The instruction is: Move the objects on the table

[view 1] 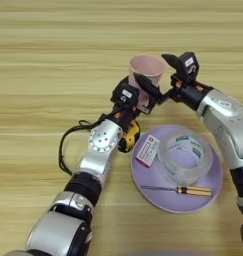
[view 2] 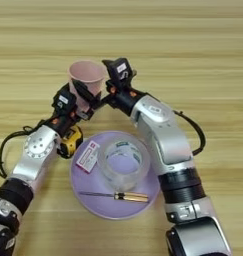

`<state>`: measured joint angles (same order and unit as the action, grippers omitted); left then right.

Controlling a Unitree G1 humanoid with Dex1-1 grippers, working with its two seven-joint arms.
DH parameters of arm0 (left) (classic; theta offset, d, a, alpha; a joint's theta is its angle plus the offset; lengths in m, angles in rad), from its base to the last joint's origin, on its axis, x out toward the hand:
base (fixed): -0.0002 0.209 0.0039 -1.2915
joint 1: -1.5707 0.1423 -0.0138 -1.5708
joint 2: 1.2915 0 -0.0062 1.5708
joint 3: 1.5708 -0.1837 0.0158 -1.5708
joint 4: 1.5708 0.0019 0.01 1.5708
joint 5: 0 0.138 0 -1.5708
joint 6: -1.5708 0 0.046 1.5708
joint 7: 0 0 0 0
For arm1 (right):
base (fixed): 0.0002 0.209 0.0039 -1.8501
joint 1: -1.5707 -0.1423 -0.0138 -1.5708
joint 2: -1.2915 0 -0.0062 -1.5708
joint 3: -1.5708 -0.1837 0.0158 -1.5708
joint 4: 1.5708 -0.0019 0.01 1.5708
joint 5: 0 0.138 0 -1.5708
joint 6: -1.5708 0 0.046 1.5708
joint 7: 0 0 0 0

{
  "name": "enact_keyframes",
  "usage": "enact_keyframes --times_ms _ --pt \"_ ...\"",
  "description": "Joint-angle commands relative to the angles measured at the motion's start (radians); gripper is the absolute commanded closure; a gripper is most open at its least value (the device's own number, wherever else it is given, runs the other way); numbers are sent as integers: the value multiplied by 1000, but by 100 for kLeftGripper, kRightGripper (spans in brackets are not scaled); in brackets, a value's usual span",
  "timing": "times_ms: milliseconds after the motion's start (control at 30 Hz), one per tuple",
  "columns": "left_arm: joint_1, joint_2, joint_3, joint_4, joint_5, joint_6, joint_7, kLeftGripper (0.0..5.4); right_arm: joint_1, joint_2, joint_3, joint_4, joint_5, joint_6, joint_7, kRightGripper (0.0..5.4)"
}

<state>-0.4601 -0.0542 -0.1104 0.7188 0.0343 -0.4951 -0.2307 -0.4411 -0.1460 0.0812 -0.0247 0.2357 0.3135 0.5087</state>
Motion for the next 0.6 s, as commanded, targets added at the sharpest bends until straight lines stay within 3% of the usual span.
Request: enact_keyframes --times_ms 33,467,600 --pt "-25 15 20 19 6 3 29 138 25 -14 -18 -25 11 -11 -3 0" --pt "-35 23 34 39 3 -3 39 139 44 -11 -12 -57 18 -18 1 0" --pt "-47 39 59 55 7 7 84 139 45 -9 -11 -57 16 -20 -2 0"
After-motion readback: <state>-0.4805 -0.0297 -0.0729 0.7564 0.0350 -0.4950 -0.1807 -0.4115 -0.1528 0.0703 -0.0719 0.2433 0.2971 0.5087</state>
